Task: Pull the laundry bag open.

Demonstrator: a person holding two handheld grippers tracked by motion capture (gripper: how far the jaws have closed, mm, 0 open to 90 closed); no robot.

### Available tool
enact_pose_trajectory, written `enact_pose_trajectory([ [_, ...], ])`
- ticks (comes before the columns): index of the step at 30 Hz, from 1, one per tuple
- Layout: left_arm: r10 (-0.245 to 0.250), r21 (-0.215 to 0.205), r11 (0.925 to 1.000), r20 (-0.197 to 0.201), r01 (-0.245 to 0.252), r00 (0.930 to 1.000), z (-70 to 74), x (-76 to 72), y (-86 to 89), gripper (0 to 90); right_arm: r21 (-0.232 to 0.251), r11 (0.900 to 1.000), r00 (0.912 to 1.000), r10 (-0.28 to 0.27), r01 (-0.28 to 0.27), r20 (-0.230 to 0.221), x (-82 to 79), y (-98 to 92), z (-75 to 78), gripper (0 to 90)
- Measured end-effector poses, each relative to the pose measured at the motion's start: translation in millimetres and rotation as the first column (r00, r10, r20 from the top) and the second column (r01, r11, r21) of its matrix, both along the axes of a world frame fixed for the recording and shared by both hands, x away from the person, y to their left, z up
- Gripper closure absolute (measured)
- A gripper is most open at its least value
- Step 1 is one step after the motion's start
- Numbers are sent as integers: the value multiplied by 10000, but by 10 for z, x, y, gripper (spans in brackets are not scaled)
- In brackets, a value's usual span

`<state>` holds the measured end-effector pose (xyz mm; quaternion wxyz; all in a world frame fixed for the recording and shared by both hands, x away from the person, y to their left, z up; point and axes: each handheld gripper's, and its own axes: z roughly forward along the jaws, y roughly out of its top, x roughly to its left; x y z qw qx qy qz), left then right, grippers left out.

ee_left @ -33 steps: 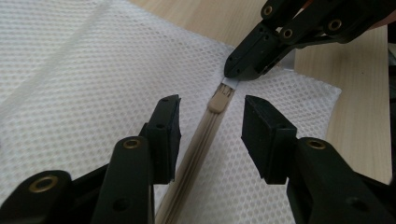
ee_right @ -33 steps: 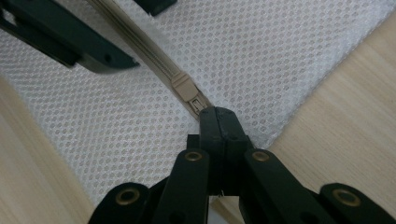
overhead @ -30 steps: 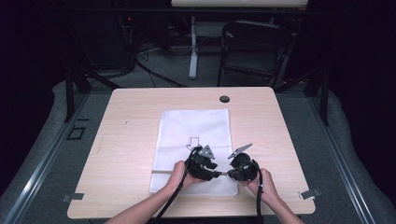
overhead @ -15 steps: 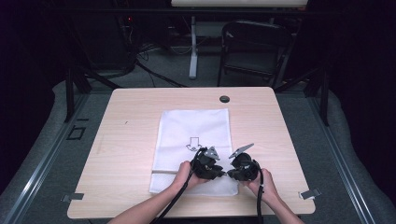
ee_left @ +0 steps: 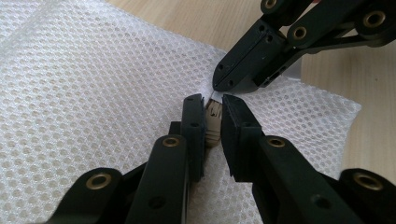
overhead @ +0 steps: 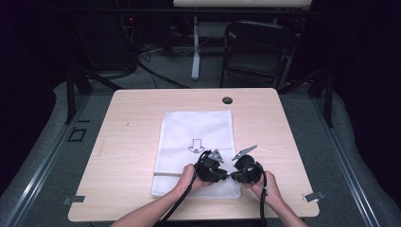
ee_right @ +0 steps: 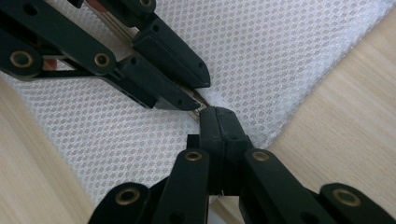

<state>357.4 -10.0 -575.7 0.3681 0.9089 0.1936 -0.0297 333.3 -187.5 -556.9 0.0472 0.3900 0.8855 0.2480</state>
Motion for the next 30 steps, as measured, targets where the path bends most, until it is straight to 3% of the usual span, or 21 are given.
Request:
enact_pose_trajectory([
  [7, -170, 196, 9997, 217, 166, 9996, 21, -4, 4, 821, 75, 10000, 10000, -49, 49, 74, -5, 0, -8, 900],
  [9, -156, 262, 9995, 200, 151, 9997, 32, -8, 8, 822, -229, 9997, 9999, -17, 20, 117, 8, -8, -4, 900],
  [15, -225, 410, 9989, 306, 213, 9993, 45, -4, 23, 823, -223, 9997, 9998, -80, 83, 158, 3, -4, -7, 900],
  [22, -194, 462, 9988, 237, 183, 9995, 60, 4, 84, 823, -93, 9998, 9998, -175, 174, -17, 12, -18, -7, 900],
  [24, -237, 308, 9993, 172, 232, 9996, 56, 11, 106, 823, -97, 9998, 9999, -170, 170, -15, 12, -18, -7, 900],
  [30, -167, 505, 9986, 208, 156, 9996, 77, 11, 138, 823, -57, 9998, 9999, -166, 166, 11, 7, -7, -8, 900],
])
